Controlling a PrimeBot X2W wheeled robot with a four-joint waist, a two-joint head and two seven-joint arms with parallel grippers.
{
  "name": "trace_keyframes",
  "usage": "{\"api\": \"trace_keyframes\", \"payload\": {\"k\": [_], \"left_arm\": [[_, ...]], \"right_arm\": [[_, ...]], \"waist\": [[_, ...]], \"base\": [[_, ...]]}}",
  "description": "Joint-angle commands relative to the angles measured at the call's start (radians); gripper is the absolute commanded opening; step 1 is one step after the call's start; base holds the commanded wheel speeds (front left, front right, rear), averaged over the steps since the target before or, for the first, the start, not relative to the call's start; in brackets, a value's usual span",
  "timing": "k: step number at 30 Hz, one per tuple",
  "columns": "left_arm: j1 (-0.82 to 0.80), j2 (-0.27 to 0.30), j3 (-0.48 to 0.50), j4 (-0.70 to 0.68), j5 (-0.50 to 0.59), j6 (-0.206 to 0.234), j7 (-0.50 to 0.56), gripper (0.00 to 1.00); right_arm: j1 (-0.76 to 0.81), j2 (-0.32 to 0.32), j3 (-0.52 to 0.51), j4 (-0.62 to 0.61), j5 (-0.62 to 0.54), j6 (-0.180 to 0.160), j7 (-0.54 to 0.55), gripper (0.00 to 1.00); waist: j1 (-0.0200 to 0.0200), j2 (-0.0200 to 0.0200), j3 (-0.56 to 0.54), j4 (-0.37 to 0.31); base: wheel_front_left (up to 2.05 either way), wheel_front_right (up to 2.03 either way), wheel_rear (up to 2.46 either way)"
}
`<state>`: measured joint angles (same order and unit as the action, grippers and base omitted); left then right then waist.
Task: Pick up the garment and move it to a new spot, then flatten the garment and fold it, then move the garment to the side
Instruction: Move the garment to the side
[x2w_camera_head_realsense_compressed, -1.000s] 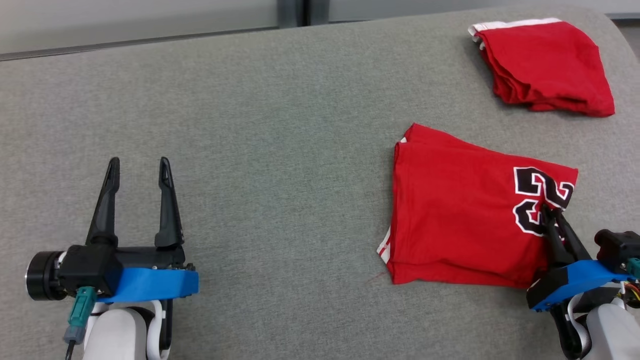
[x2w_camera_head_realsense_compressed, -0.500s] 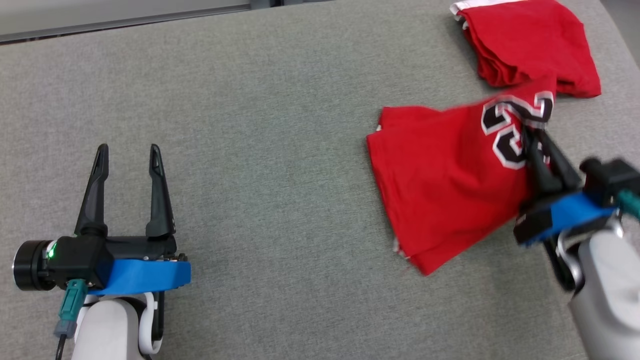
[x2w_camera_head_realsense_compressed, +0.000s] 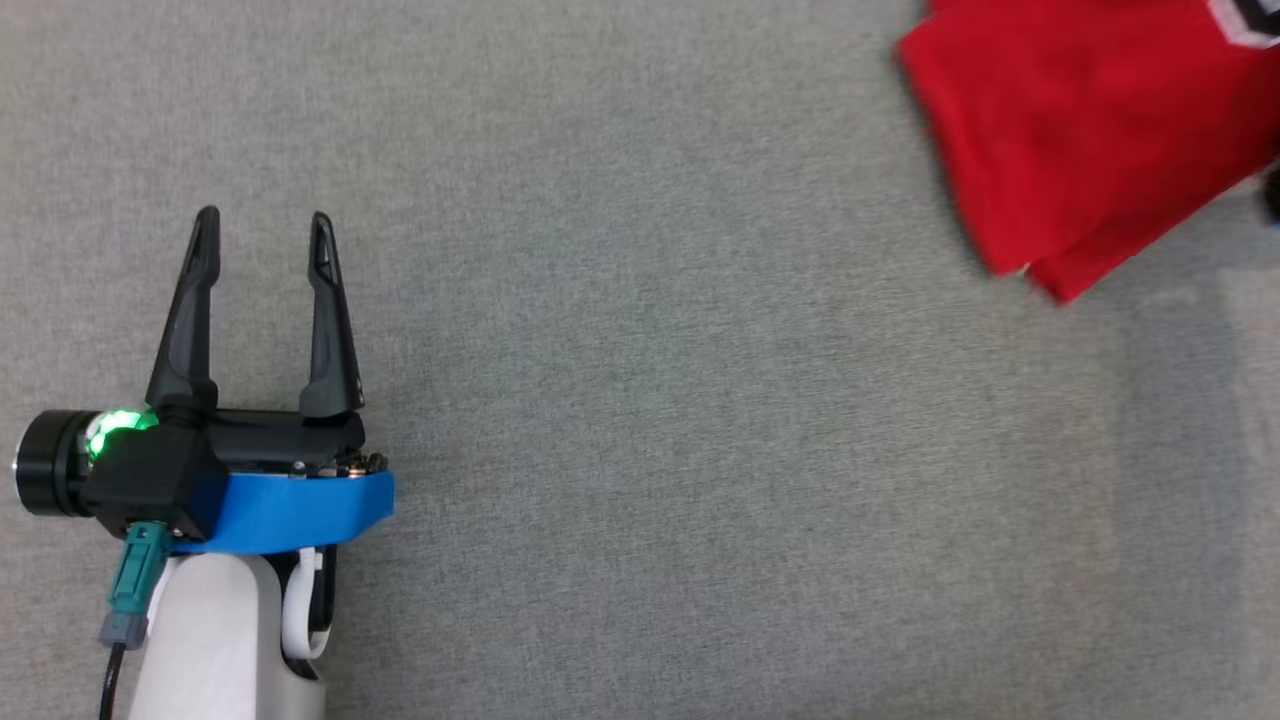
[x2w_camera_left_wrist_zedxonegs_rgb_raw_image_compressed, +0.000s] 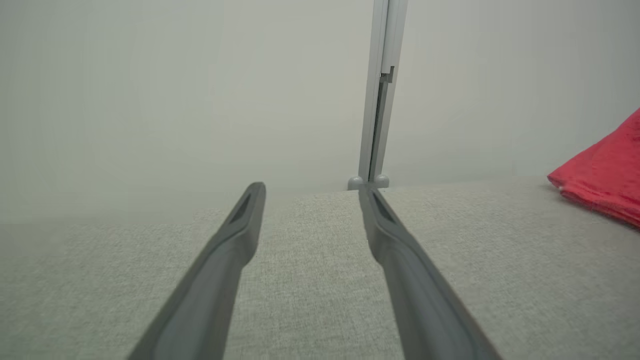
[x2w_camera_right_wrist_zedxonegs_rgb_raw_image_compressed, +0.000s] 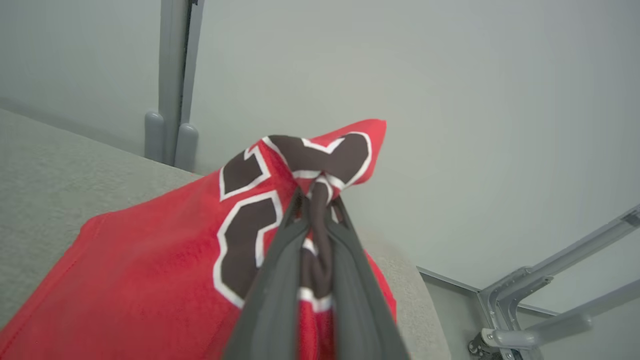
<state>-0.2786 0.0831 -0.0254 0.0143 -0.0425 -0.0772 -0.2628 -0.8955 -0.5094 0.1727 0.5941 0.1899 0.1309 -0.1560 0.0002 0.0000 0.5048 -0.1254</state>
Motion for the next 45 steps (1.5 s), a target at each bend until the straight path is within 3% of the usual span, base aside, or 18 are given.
{"api": "trace_keyframes", "payload": {"k": [1, 6, 11, 13, 17, 18, 19, 32, 37, 45], "left_arm": [[-0.027, 0.004, 0.000, -0.016, 0.008, 0.002, -0.002, 1.00], [-0.045, 0.016, -0.002, -0.045, 0.018, 0.001, -0.002, 1.00], [-0.057, 0.027, -0.004, -0.064, 0.022, 0.000, -0.002, 1.00], [-0.062, 0.029, -0.006, -0.069, 0.023, -0.001, -0.002, 1.00], [-0.064, 0.036, -0.004, -0.075, 0.025, 0.002, -0.002, 1.00], [-0.064, 0.037, -0.004, -0.076, 0.025, 0.003, -0.002, 1.00], [-0.064, 0.038, -0.003, -0.077, 0.026, 0.004, -0.002, 1.00], [-0.023, 0.038, 0.012, -0.036, 0.002, 0.016, -0.002, 1.00], [0.020, 0.036, 0.035, -0.007, -0.013, 0.024, -0.002, 1.00], [0.115, 0.020, 0.062, 0.039, -0.028, 0.041, -0.002, 1.00]], "right_arm": [[-0.042, -0.049, -0.005, 0.036, 0.017, 0.000, 0.008, 0.00], [-0.117, -0.180, -0.009, 0.124, 0.056, 0.000, 0.033, 0.00], [-0.179, -0.266, 0.020, 0.203, 0.066, 0.000, 0.056, 0.00], [-0.204, -0.289, 0.026, 0.240, 0.066, 0.000, 0.063, 0.00], [-0.225, -0.273, 0.038, 0.290, 0.063, 0.000, 0.072, 0.00], [-0.235, -0.271, 0.038, 0.302, 0.057, 0.000, 0.068, 0.85], [-0.247, -0.266, 0.033, 0.318, 0.058, 0.000, 0.064, 1.00], [-0.286, -0.168, -0.014, 0.396, -0.019, 0.000, -0.087, 1.00], [-0.224, -0.074, -0.025, 0.330, -0.035, 0.000, -0.110, 1.00], [-0.040, 0.105, -0.041, 0.093, -0.046, 0.000, -0.109, 1.00]], "waist": [[-0.0002, 0.0000, 0.041, 0.018], [-0.0002, 0.0000, 0.091, 0.019], [-0.0002, 0.0000, 0.121, 0.017], [-0.0002, 0.0000, 0.129, 0.020], [-0.0002, 0.0000, 0.136, 0.021], [-0.0002, 0.0000, 0.138, 0.021], [-0.0002, 0.0000, 0.140, 0.021], [-0.0002, 0.0000, 0.067, 0.020], [-0.0002, 0.0000, -0.021, 0.021], [-0.0002, 0.0000, -0.170, 0.035]], "base": [[0.00, 0.00, 0.00], [0.00, 0.00, 0.00], [0.00, 0.00, 0.00], [0.00, 0.00, 0.00], [0.00, 0.00, 0.00], [0.00, 0.00, 0.00], [0.00, 0.00, 0.00], [0.00, 0.00, 0.00], [0.00, 0.00, 0.00], [0.00, 0.00, 0.00]]}}
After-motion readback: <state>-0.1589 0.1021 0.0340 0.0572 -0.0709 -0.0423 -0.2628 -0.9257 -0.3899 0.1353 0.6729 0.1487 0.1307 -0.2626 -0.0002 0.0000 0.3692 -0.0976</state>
